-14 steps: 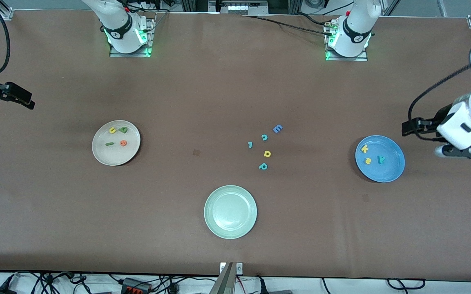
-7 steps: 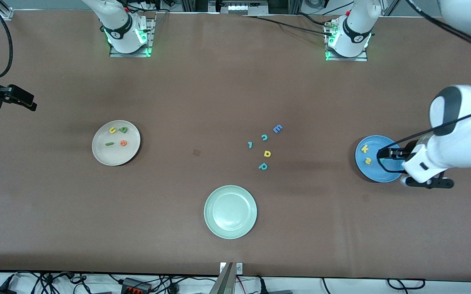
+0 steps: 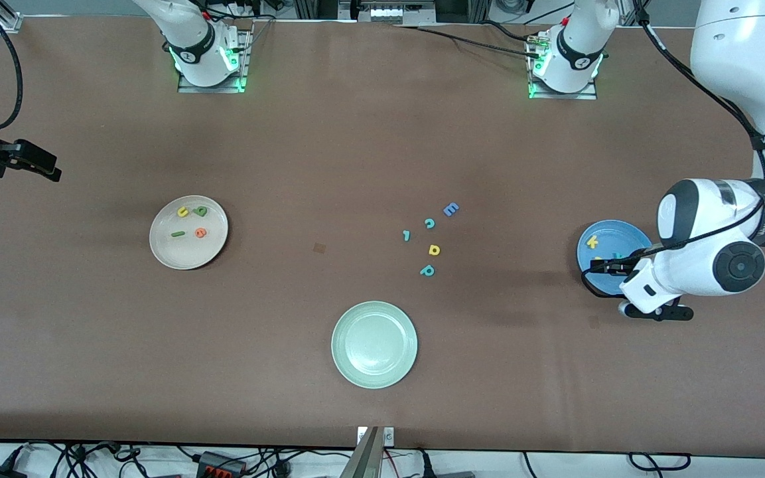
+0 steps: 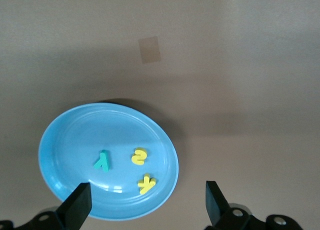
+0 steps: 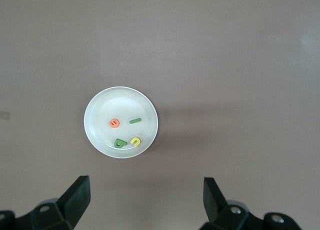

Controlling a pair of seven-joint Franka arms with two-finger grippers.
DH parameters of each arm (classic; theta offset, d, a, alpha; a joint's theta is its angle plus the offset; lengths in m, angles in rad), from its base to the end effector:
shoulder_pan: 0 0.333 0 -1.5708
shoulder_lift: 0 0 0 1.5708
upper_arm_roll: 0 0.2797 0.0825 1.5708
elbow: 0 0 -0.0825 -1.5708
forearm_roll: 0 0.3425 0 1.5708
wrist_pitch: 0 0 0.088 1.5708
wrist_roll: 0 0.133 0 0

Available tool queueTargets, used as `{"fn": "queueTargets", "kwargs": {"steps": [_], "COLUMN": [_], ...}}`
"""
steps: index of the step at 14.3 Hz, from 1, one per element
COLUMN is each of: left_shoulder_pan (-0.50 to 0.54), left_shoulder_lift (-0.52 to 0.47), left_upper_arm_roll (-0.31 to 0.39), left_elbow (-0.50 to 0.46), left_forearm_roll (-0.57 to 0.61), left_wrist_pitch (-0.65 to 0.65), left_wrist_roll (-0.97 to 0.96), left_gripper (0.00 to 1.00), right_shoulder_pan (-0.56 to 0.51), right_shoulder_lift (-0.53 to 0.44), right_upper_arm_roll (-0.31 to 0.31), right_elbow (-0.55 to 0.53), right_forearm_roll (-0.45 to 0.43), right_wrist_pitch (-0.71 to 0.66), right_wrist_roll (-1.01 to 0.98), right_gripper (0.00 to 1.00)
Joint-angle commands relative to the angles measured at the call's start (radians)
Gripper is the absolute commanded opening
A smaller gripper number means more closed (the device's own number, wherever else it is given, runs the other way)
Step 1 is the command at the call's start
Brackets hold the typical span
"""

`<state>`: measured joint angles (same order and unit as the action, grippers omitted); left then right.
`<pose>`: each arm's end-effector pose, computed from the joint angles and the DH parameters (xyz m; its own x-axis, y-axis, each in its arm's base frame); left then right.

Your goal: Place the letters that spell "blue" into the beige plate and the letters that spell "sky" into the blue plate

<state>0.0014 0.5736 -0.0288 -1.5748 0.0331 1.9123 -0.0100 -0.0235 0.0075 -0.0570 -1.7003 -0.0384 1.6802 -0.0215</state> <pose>0.6074 -0.0119 0.2555 0.9720 -0.0269 -0.2335 -0.0311 -0.9994 -0.0144 0.5174 -0.0464 0.5117 0.9981 -0.0548 -0.0285 -0.0537 -0.9978 0.0378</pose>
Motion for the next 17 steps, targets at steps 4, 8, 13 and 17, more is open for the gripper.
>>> {"fn": "queueTargets", "kwargs": {"steps": [4,8,13,17], "left_shoulder_pan": [-0.017,-0.015,-0.005,-0.003], "left_shoulder_lift": [-0.027,-0.053,-0.262,-0.443], "left_upper_arm_roll": [0.0,0.001,0.001,0.001], "left_elbow": [-0.201,-0.22,-0.212,-0.188], "left_forearm_roll": [-0.01,-0.009,-0.009,-0.009], "left_wrist_pitch": [0.191,0.208,0.136,-0.011], "left_wrist_roll": [-0.005,-0.004,0.01,0.01], "left_gripper": [1.0,1.0,1.0,1.0], "right_shoulder_pan": [-0.016,-0.009,-0.01,-0.01], "right_shoulder_lift": [0.009,0.008,0.006,0.006], "right_upper_arm_roll": [0.016,0.016,0.016,0.016], "right_elbow": [0.008,0.008,0.008,0.008], "right_forearm_roll": [-0.003,-0.005,-0.005,-0.005], "right_wrist_pitch": [0.001,0.0,0.0,0.0], "right_wrist_roll": [-0.02,-0.02,-0.02,-0.02], "right_gripper": [1.0,1.0,1.0,1.0]}}
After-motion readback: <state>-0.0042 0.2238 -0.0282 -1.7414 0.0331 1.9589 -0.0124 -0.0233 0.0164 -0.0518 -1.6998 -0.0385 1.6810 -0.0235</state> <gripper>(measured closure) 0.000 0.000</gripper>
